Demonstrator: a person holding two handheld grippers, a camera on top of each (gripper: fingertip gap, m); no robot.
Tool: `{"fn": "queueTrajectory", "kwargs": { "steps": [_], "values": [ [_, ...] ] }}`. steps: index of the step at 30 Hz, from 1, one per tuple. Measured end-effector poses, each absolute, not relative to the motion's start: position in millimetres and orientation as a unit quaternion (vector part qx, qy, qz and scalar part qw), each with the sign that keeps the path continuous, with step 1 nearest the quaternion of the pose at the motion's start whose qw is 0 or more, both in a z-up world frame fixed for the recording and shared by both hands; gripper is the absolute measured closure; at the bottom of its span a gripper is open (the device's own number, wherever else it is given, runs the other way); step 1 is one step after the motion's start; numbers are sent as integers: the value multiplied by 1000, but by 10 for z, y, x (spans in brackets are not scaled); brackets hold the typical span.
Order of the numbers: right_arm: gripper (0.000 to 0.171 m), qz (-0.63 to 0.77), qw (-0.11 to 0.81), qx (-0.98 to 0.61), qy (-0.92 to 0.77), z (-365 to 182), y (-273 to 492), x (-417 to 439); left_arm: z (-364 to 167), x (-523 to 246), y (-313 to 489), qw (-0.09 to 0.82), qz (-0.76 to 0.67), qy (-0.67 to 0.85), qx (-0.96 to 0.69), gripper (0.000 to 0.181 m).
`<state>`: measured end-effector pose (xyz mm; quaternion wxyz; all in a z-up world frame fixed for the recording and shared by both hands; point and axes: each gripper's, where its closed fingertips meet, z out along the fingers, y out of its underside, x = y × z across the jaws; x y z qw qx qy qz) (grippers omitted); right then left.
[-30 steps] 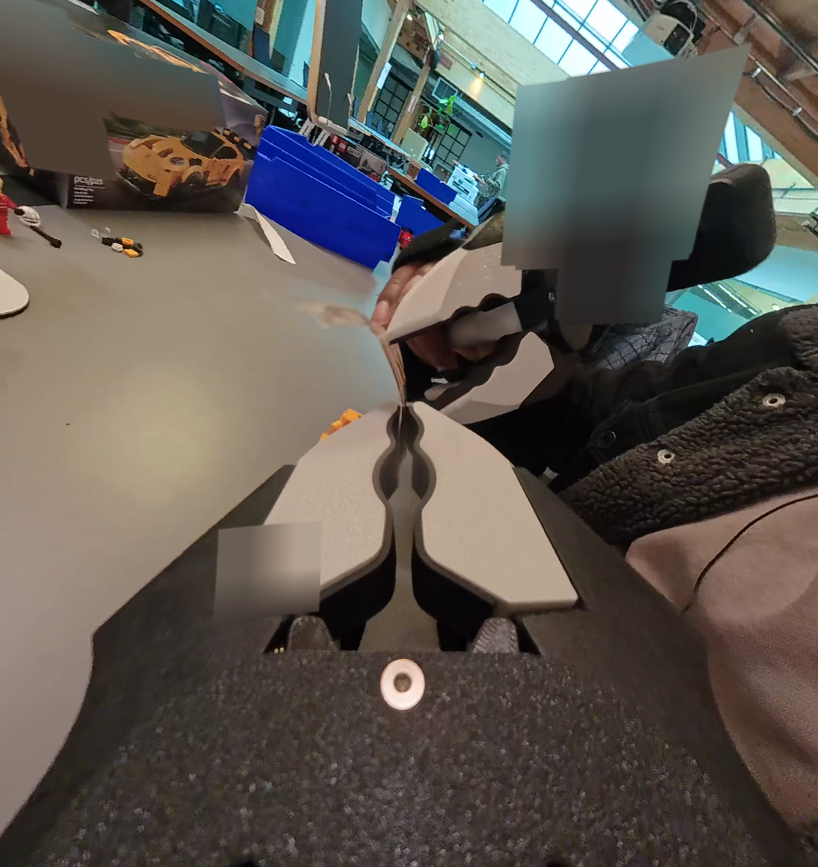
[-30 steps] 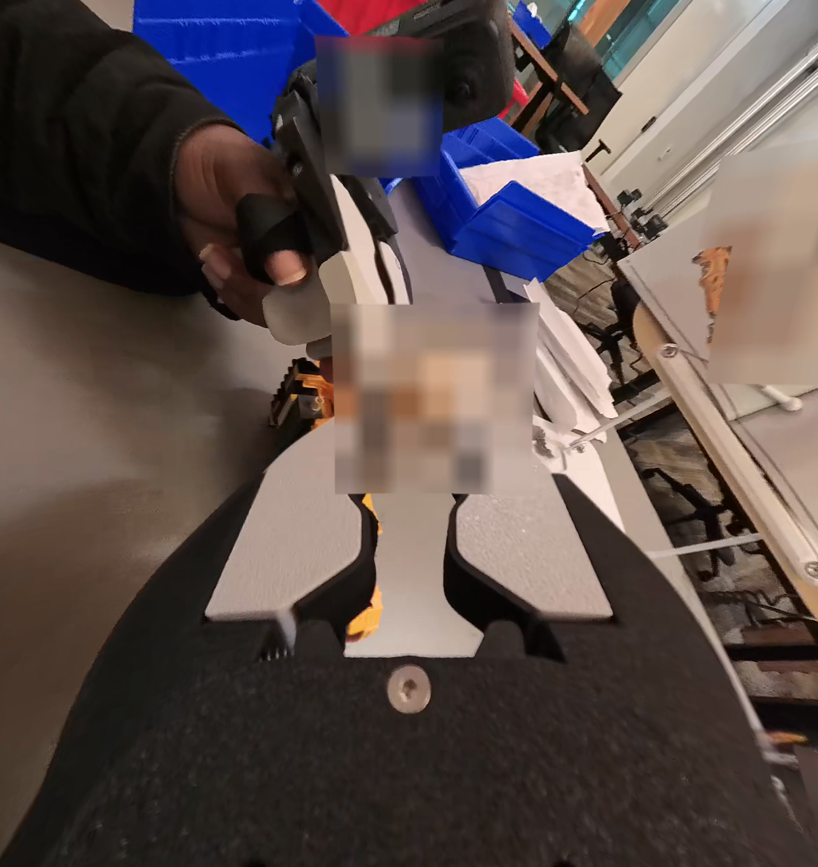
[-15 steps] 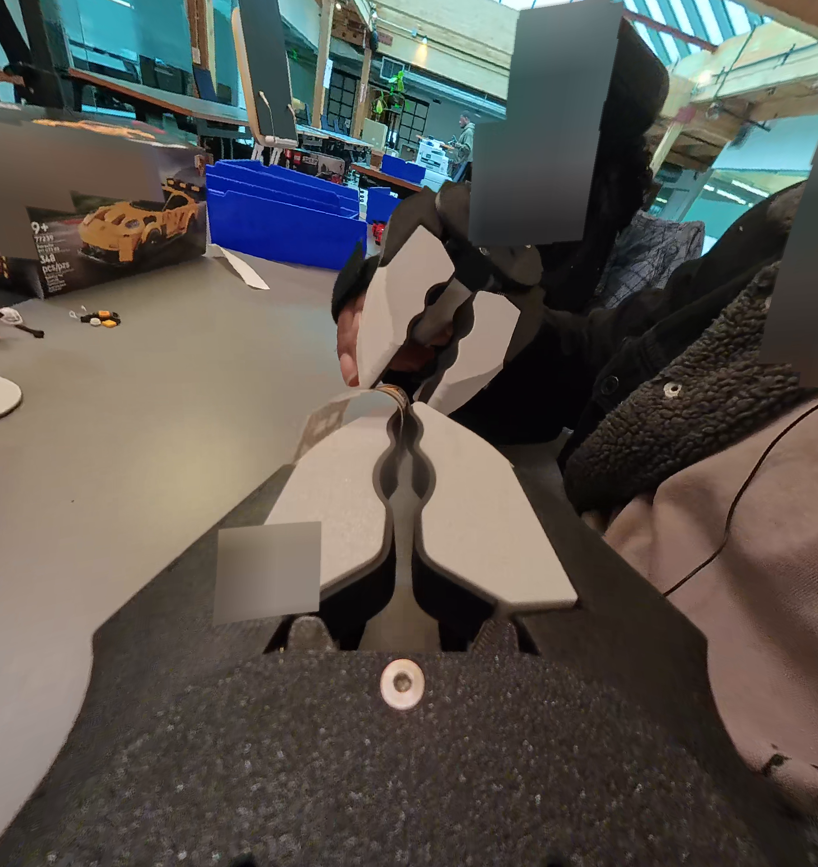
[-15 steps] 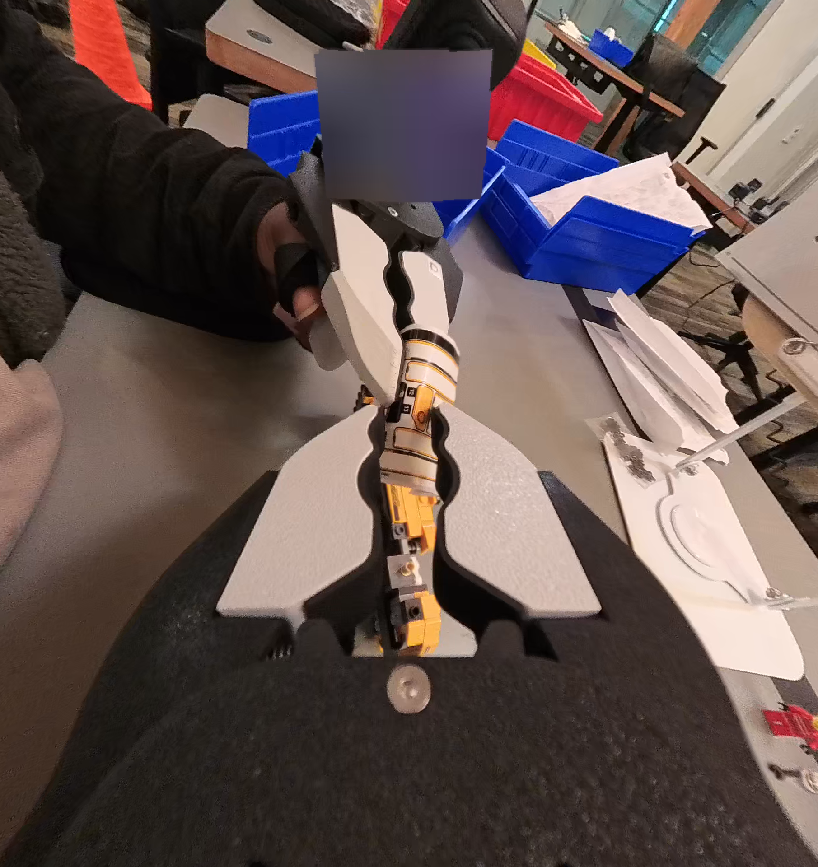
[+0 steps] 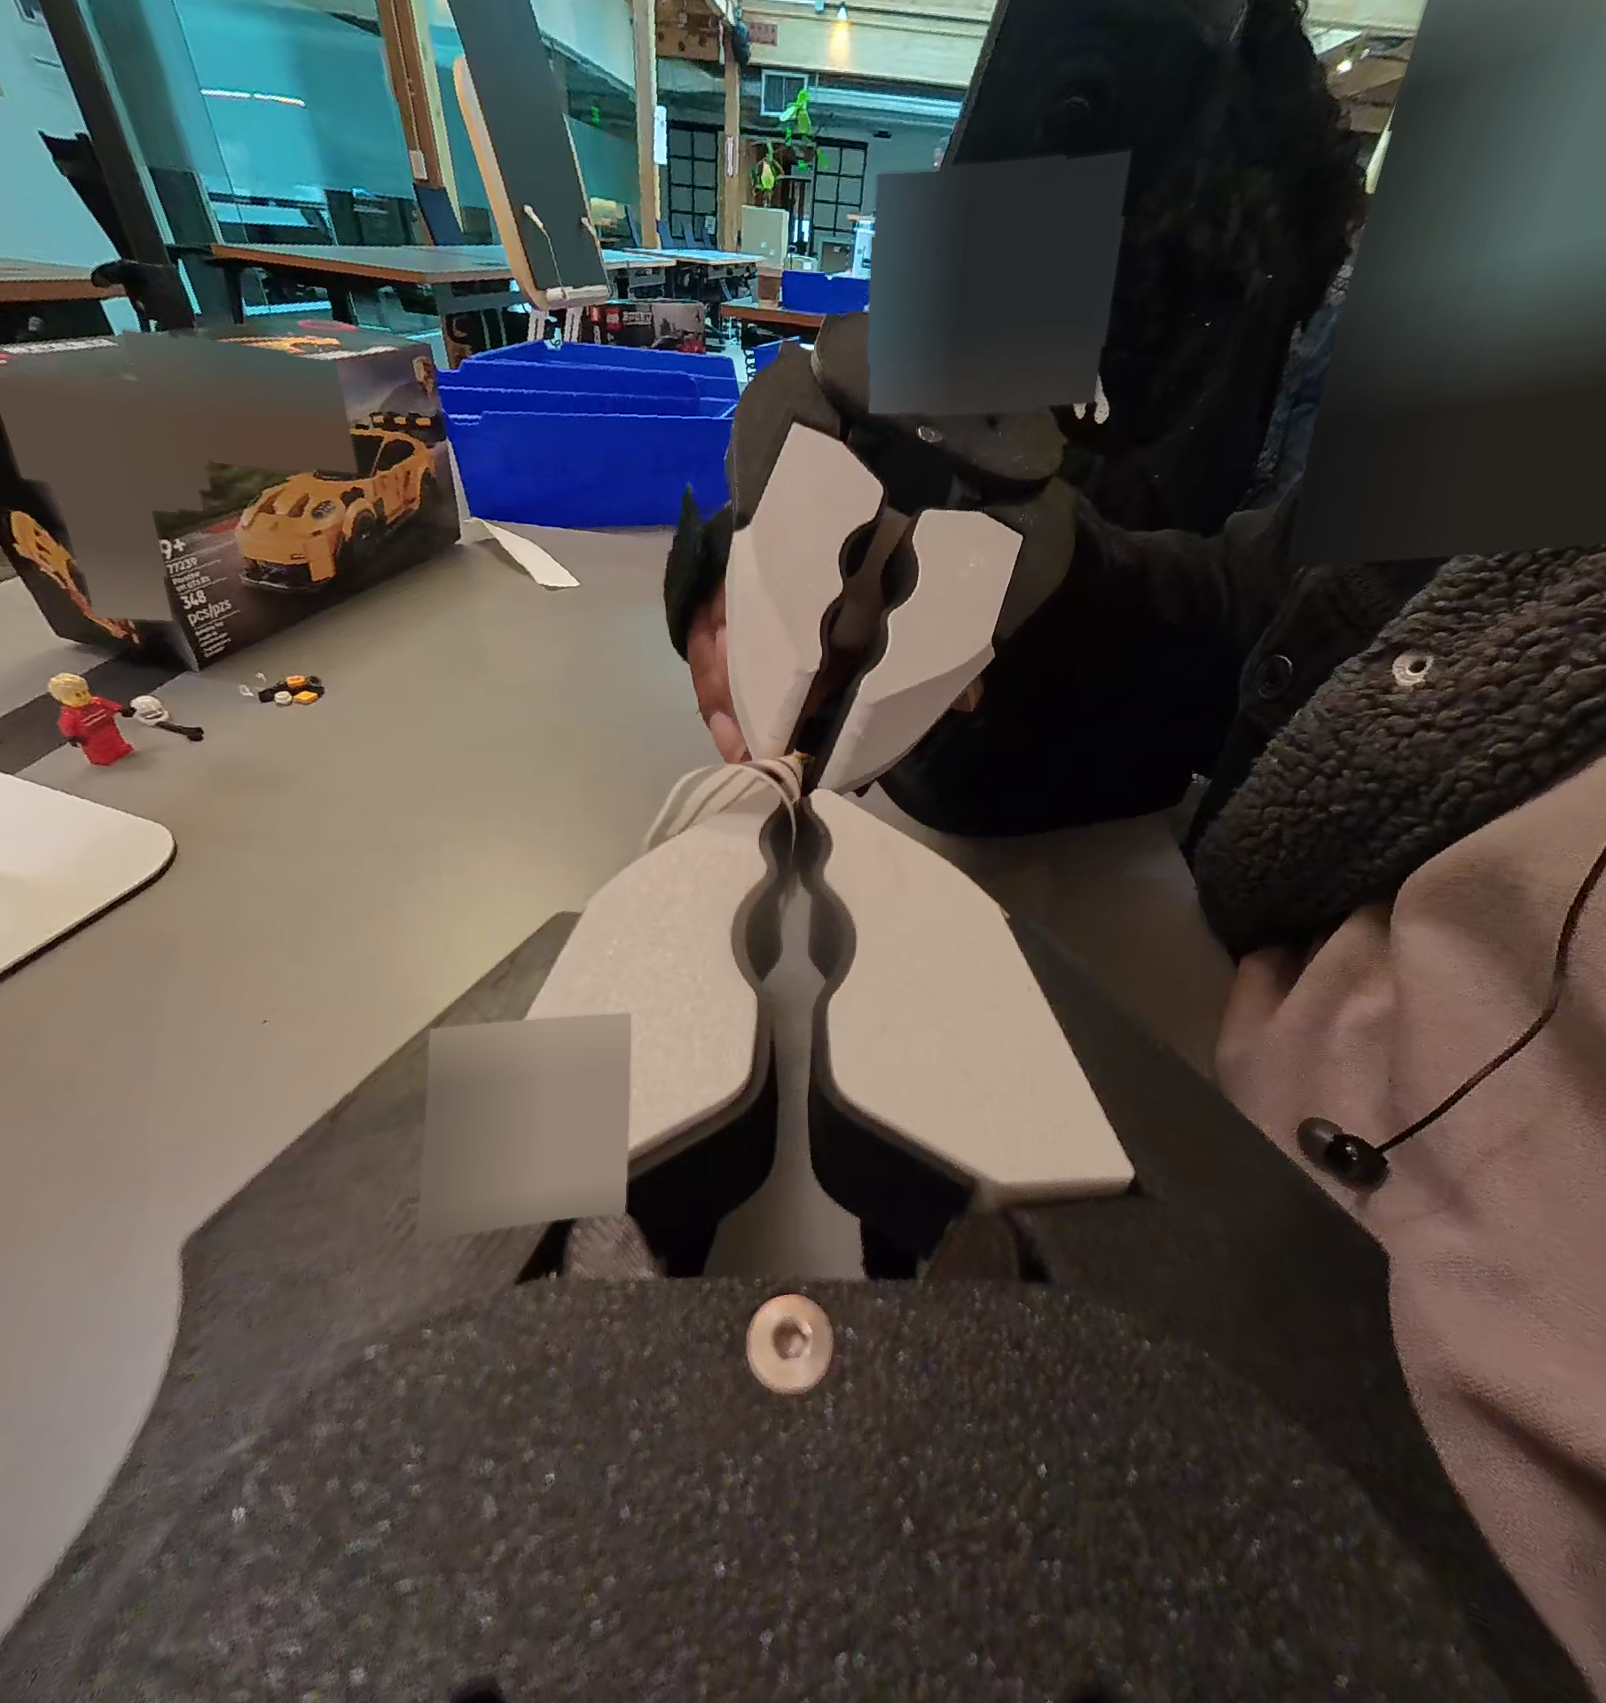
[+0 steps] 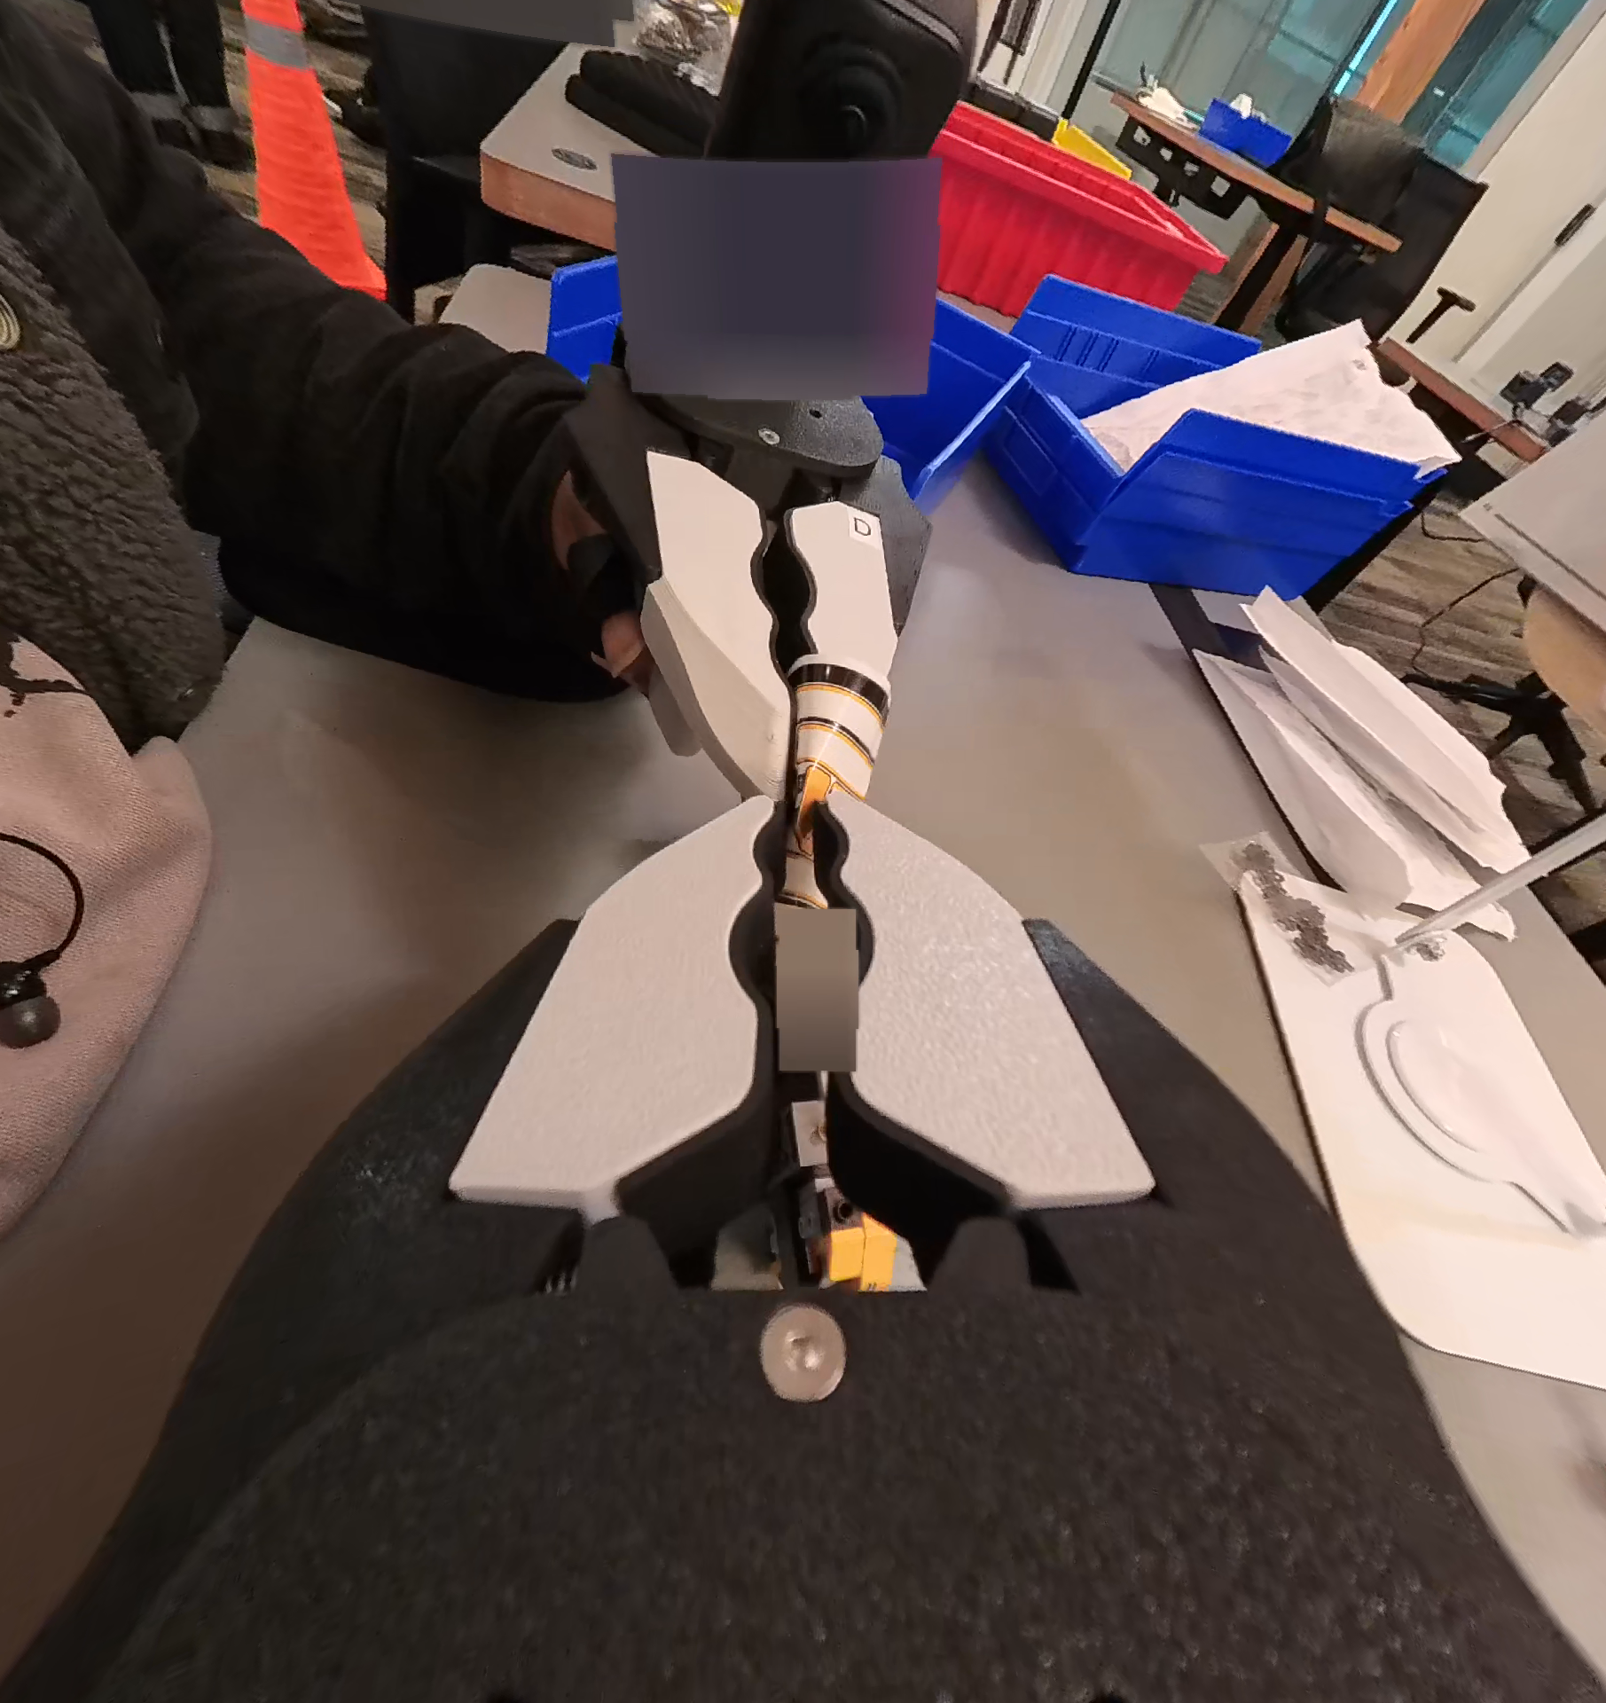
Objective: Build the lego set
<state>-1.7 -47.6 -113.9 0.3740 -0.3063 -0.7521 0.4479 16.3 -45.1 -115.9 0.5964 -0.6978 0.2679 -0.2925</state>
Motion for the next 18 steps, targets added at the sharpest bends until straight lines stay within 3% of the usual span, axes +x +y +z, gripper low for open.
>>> {"fn": "queueTrajectory", "kwargs": {
  "steps": [8,18],
  "values": [
    [167,482,335,-331,-739,-1148,-465,-6,-1174,164,-445,586,-306,256,-705,181],
    [155,520,306,-350,-717,-1083,-408,32,-1117,132,-434,551,-411,179,-704,181]
  ]
}}
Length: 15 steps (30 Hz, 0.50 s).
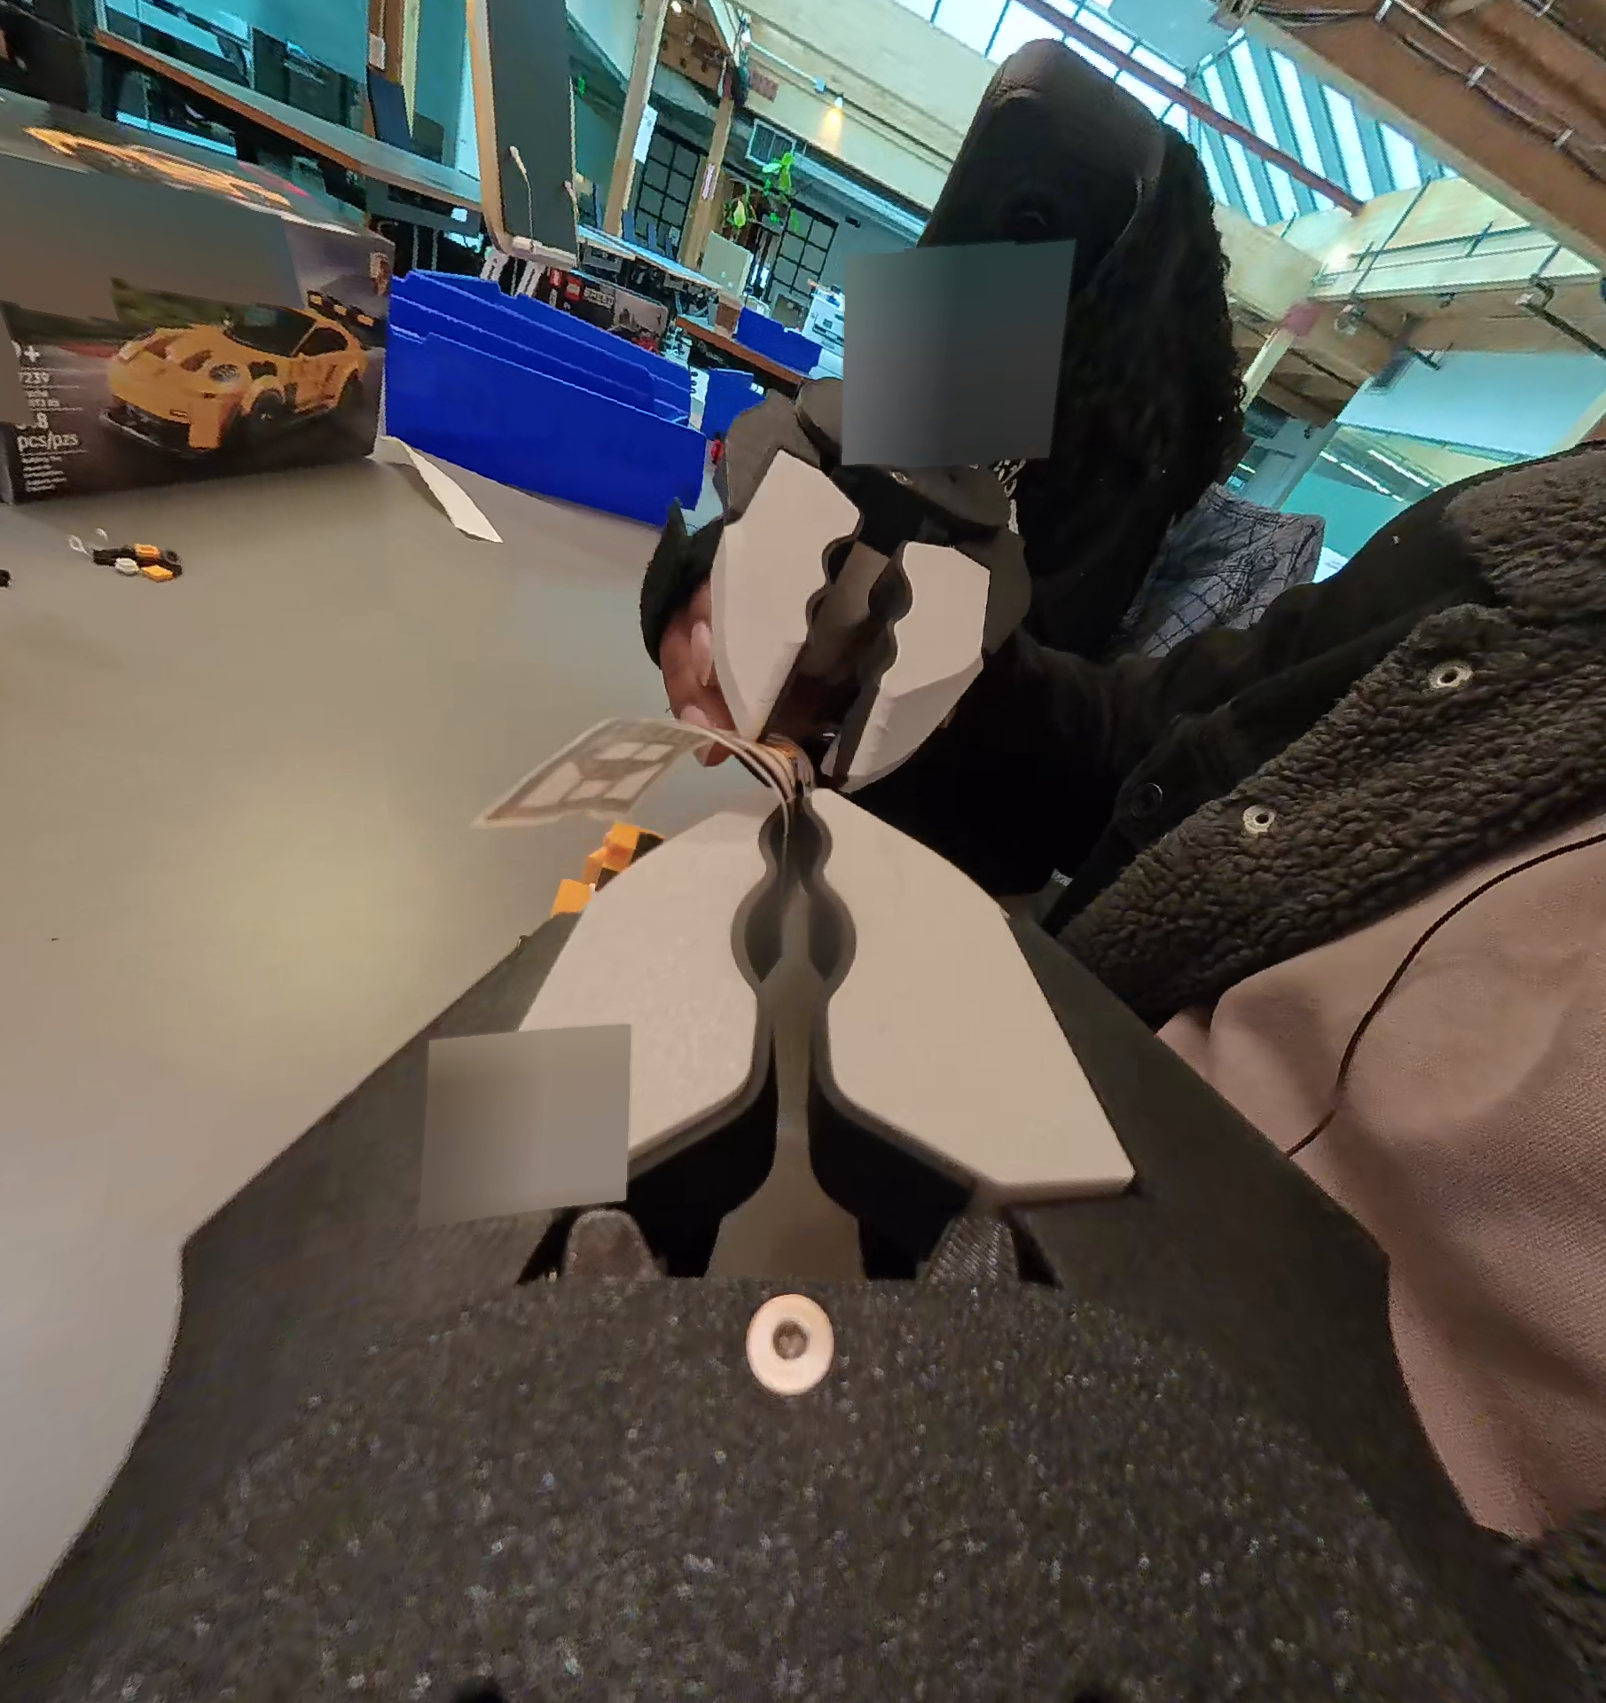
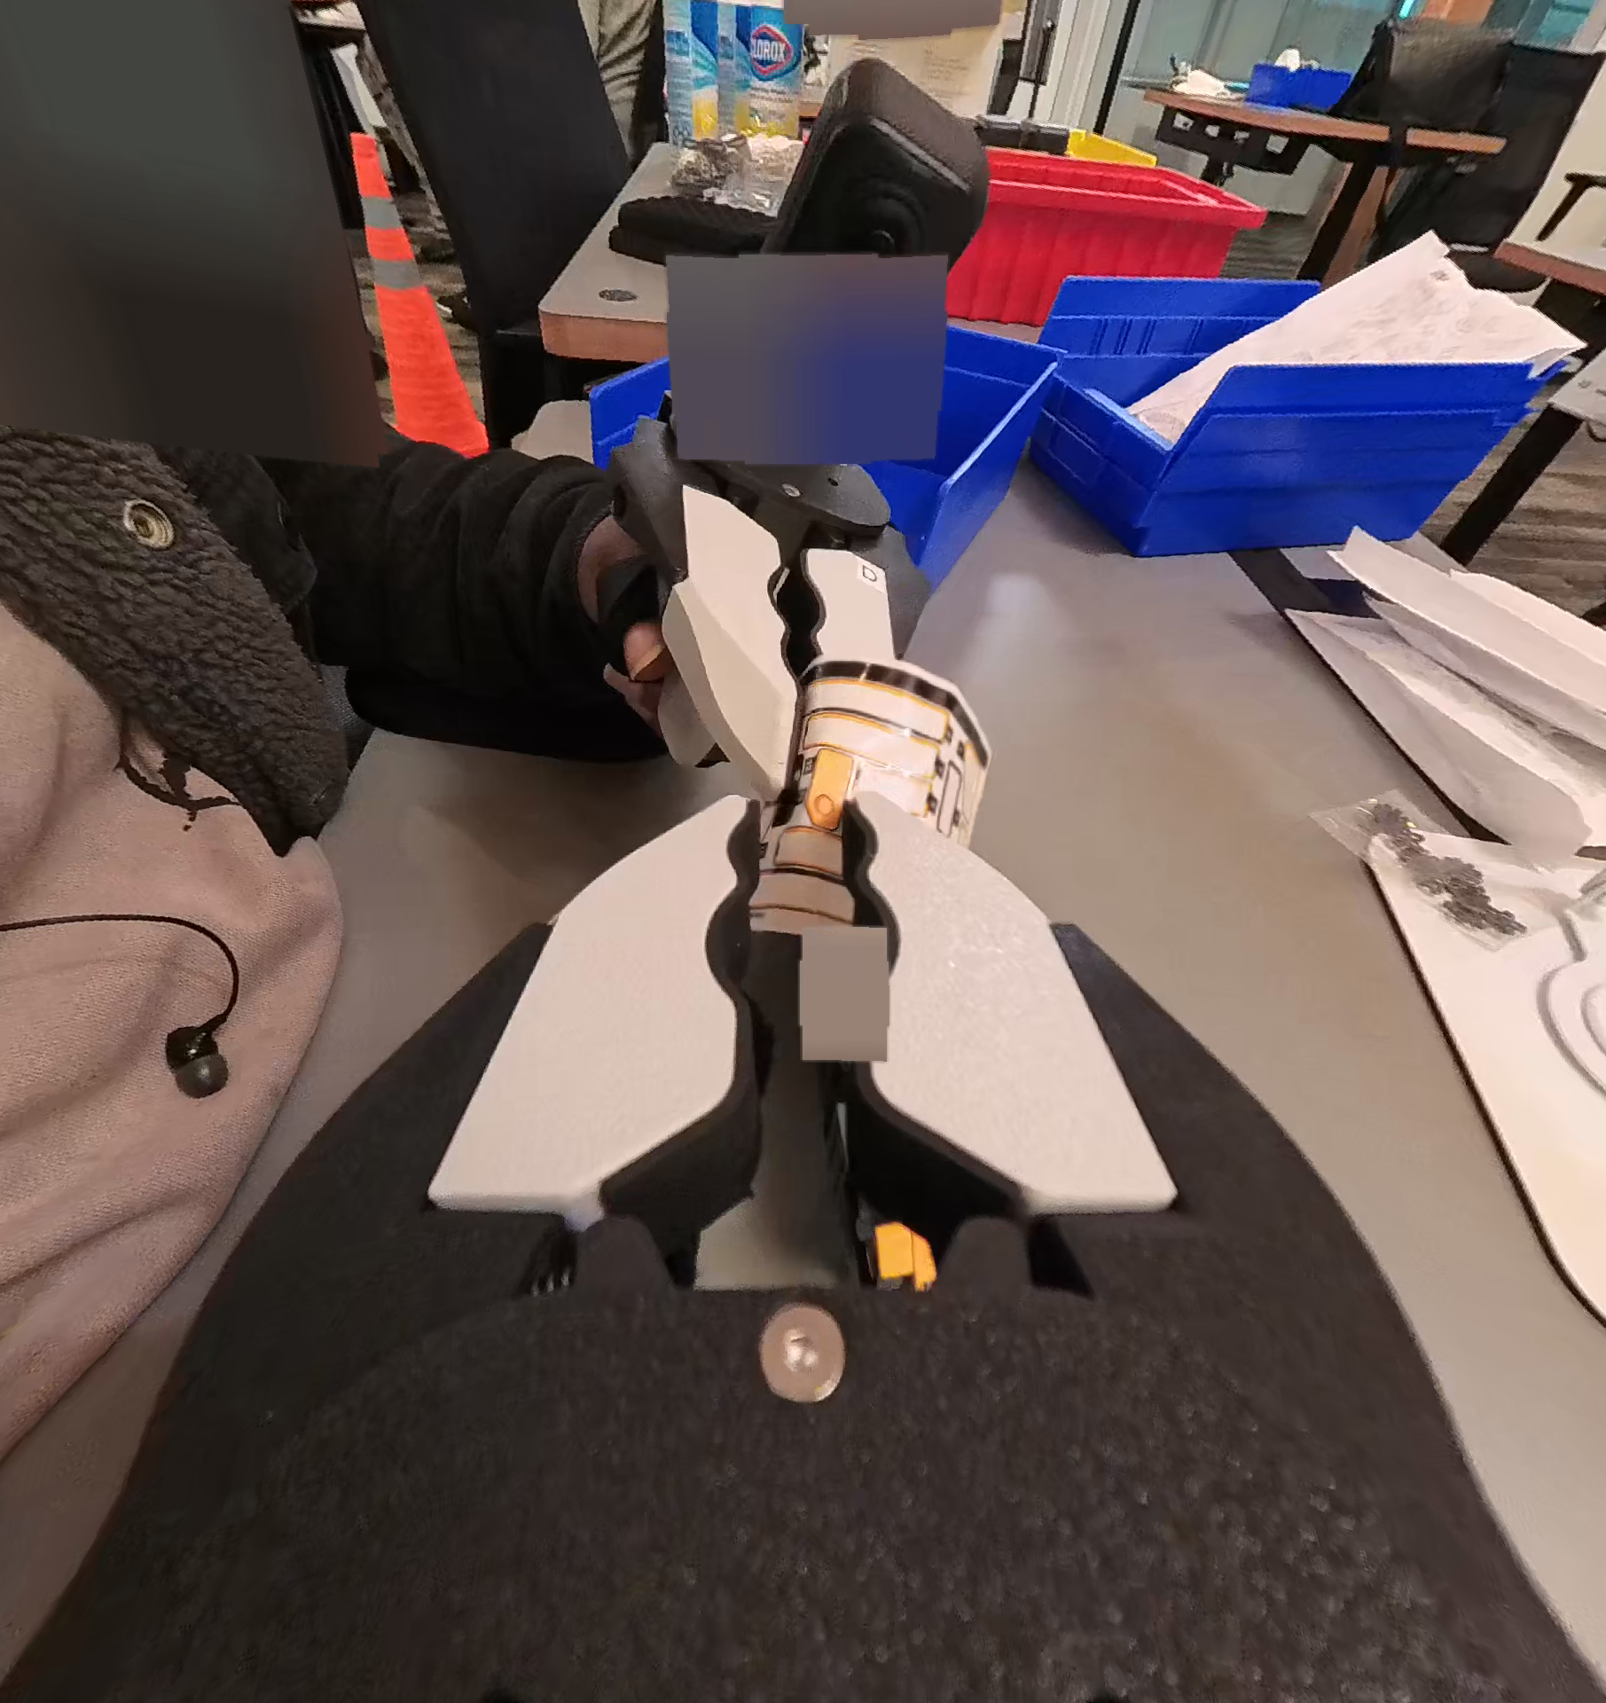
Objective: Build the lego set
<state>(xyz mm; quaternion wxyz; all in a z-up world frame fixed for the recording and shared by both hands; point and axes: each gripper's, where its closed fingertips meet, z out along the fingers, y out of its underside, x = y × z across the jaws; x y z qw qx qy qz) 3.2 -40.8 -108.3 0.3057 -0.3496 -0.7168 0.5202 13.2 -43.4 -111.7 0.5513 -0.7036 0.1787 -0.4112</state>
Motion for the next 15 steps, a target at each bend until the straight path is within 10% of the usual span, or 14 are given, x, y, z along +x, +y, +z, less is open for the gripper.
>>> {"fn": "queueTrajectory", "kwargs": {
  "steps": [15],
  "values": [
    [141,508,306,-358,-721,-1107,-435,34,-1128,155,-458,551,-416,187,-699,181]
  ]
}}
